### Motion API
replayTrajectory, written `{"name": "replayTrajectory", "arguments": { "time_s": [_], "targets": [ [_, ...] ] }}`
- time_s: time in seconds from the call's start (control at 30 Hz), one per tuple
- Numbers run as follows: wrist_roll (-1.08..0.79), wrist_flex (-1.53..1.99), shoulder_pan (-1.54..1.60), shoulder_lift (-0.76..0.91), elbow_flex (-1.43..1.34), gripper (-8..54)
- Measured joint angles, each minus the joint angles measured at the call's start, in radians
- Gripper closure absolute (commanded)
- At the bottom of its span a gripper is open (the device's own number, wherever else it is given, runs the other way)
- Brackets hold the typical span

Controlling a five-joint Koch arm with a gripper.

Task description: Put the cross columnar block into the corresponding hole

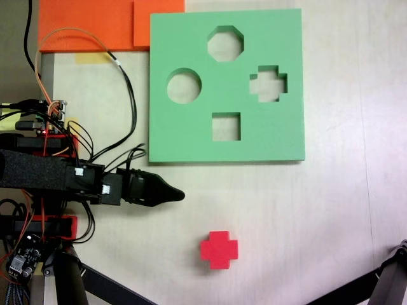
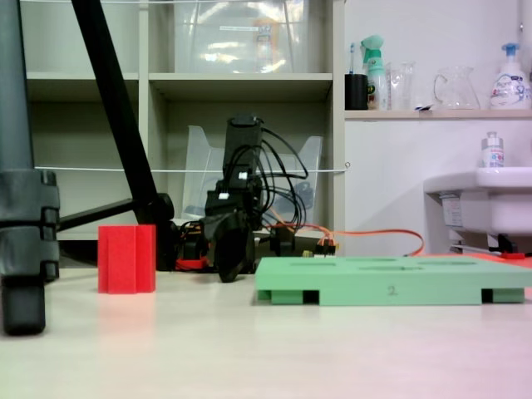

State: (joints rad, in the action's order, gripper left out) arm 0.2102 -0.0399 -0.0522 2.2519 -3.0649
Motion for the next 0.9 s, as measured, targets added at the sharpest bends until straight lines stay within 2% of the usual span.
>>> {"name": "replayTrajectory", "arguments": {
  "time_s": [0.43, 0.5, 0.6, 0.77, 0.9],
  "targets": [
    [0.041, 0.0, 0.0, 0.0, 0.0, 10.6],
    [0.218, -0.005, -0.002, 0.0, 0.0, 11.3],
    [0.603, -0.095, -0.021, 0.0, 0.0, 13.0],
    [0.966, -0.115, -0.046, 0.0, 0.054, 13.4],
    [1.173, 0.173, -0.08, 0.0, 0.296, 15.3]
  ]
}}
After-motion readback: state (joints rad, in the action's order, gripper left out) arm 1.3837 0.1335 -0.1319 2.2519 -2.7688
